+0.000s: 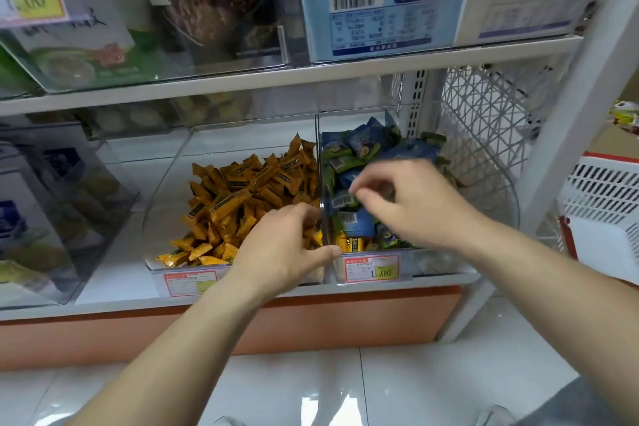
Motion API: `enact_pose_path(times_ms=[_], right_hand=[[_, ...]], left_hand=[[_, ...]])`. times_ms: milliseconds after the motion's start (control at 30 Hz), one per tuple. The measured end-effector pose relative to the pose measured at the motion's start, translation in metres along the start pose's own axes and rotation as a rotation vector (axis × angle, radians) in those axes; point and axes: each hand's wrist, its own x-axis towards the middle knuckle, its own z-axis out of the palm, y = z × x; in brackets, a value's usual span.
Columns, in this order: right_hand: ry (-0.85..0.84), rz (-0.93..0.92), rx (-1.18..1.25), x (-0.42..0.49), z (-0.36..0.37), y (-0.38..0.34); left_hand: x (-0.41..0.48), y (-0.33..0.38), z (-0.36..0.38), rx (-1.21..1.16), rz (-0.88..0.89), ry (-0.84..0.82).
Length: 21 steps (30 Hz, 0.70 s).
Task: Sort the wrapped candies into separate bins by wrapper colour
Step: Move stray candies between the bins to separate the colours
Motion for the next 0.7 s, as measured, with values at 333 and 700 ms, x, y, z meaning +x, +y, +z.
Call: enact_pose_path(times_ms=[333,700], right_hand=[[-0.588,0.060,-0.229,0.010,0.046,0.012],[-0.934,0.196,-0.139,0.027,0.040,-0.003]], left_hand=[[-0.001,-0.012,0.008,0.039,0.086,0.012],[-0.003,-0.015,0.013,0.056,0.080,0.017]])
